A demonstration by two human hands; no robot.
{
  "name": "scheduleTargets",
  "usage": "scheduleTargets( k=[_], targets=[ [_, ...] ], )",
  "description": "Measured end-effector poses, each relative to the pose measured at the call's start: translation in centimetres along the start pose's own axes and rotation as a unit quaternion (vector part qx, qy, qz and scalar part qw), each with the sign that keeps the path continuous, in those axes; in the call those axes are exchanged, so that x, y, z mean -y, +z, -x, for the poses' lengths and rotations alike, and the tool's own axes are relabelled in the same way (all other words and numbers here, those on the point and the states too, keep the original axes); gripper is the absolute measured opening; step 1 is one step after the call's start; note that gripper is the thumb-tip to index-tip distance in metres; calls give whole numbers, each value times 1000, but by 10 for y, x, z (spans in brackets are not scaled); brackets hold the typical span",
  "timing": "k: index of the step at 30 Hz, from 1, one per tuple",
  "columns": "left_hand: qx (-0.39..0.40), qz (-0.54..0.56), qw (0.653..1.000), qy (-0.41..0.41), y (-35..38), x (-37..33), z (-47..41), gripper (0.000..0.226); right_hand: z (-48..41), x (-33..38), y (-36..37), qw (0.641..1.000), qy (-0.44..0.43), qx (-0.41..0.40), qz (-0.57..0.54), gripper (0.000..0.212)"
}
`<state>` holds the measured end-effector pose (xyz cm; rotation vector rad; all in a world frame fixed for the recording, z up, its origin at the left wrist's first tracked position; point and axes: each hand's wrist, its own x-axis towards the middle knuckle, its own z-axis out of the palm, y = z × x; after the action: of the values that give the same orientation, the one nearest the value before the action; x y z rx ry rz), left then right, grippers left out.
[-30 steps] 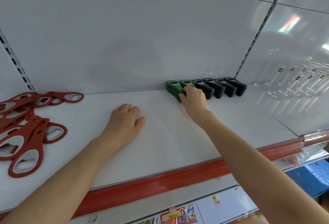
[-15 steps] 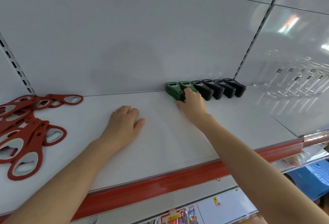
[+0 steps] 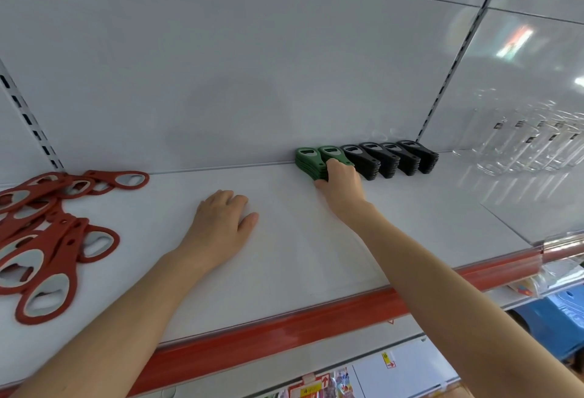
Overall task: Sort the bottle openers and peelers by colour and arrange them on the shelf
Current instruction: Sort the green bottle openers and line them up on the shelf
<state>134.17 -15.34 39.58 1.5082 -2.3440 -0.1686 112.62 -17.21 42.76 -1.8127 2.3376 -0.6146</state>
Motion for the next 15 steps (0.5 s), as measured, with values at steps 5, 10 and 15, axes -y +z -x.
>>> scheduleTargets(
  k=[5, 10, 15],
  targets=[
    [3, -1, 1000, -1, -2, -1, 0, 98, 3, 2, -3, 999, 2, -18, -39, 35],
    [3, 5, 1000, -5, -4, -3, 1, 99, 3, 5, -4, 1000, -2, -31, 0, 43],
    [4, 8, 1000, -10, -6, -4, 3, 100, 2, 6, -3, 1000, 5, -27, 3, 41]
  ],
)
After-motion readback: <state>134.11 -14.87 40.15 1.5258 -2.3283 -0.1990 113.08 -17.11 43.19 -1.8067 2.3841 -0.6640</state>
